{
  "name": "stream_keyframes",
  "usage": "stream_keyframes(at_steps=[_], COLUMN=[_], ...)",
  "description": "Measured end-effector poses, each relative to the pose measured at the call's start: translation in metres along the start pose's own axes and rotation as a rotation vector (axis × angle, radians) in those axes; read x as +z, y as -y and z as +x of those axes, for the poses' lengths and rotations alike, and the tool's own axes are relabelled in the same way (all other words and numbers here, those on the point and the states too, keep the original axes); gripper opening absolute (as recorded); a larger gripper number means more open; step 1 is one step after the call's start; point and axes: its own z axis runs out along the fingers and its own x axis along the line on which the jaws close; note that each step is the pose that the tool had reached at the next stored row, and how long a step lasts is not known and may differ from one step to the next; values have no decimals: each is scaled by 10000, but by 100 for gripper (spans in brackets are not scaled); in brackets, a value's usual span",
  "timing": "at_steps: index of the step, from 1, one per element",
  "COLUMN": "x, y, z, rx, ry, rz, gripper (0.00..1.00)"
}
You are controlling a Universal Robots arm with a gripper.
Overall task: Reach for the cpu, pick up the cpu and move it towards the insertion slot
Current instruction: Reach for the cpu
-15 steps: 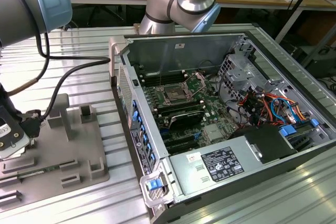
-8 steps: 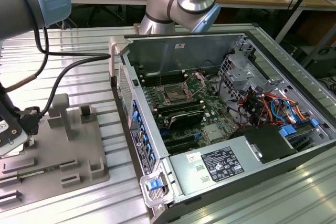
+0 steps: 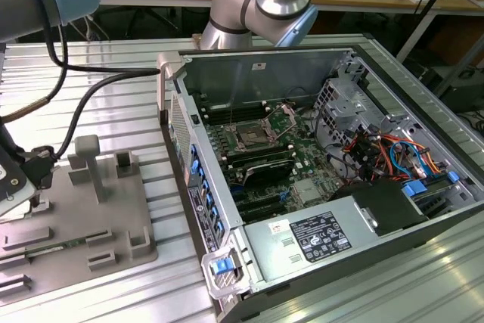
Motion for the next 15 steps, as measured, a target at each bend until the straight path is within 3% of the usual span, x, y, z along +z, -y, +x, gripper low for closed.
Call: stream_keyframes(at_steps=[1, 3, 9, 12, 15], x=[-39, -288, -437, -578, -645], y=[-1, -10, -15, -20, -23], z=[0, 2, 2, 1, -1], rx=[0, -1, 0, 1, 1], ry=[0, -8, -19, -35, -46], rz=[0, 0, 0, 0, 0], gripper=[55, 55, 55, 55, 55])
